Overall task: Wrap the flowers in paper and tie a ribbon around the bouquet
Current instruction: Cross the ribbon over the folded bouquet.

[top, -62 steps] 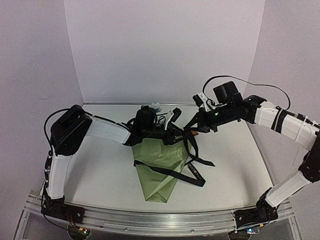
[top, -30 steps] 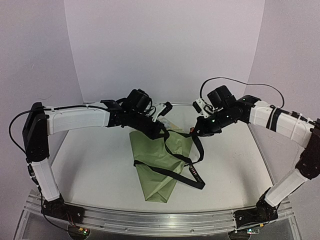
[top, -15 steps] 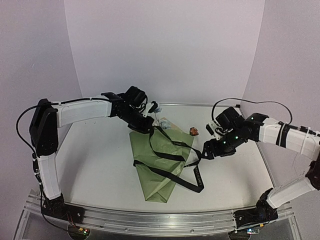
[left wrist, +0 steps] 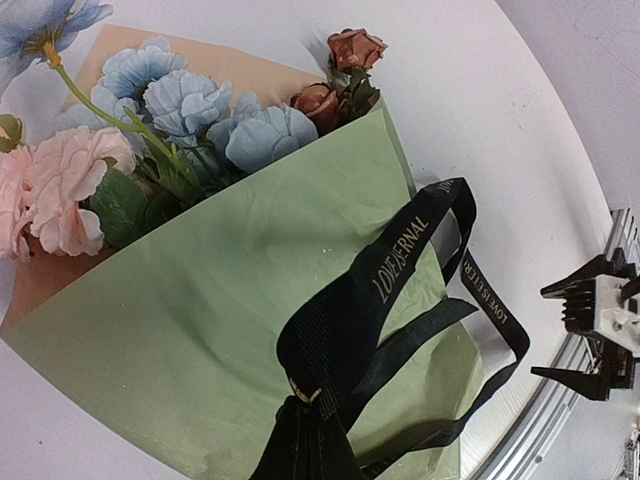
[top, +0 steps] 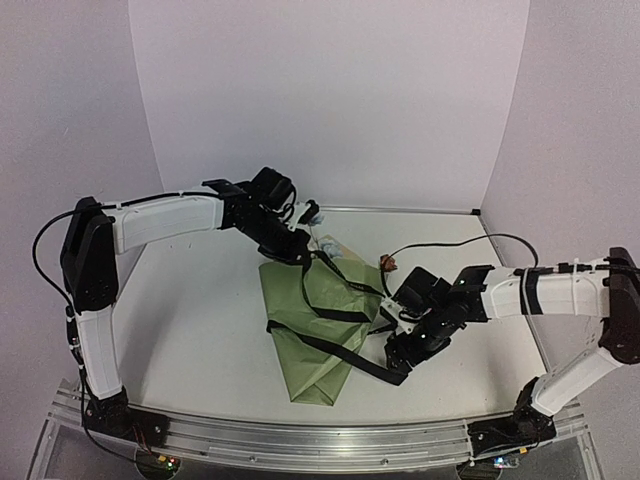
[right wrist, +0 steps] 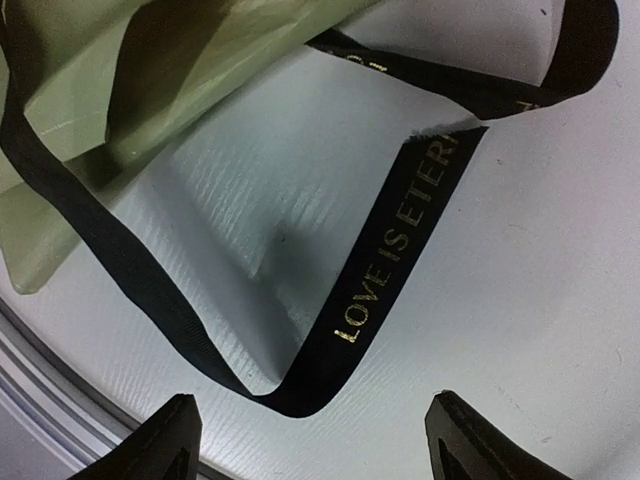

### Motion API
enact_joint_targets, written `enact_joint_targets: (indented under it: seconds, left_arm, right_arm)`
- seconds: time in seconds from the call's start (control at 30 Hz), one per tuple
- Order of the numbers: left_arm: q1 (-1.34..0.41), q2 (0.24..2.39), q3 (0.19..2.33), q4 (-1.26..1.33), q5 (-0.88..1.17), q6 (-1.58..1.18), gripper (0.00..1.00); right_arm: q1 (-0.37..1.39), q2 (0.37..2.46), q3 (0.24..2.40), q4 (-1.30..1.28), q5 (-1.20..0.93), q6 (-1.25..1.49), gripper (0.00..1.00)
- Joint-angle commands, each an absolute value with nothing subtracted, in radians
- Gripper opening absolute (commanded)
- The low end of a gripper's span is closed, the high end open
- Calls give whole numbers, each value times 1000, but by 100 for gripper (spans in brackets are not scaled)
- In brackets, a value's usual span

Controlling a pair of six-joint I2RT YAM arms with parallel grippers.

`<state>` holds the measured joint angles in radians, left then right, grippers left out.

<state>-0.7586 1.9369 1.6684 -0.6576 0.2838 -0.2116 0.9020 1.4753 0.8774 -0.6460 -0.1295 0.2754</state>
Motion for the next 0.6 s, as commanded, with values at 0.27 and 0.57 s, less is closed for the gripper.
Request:
enact_joint_targets:
  seconds: [0.27, 0.57]
  left_arm:
    - [-729, 1913, 1752, -709, 327, -188, 0]
    - [-698, 1867, 1746, -734, 393, -196, 0]
  right_arm:
    - [1017, 1649, 959, -565, -20, 255, 62]
    - [1028, 1593, 899, -561, 0, 303, 6]
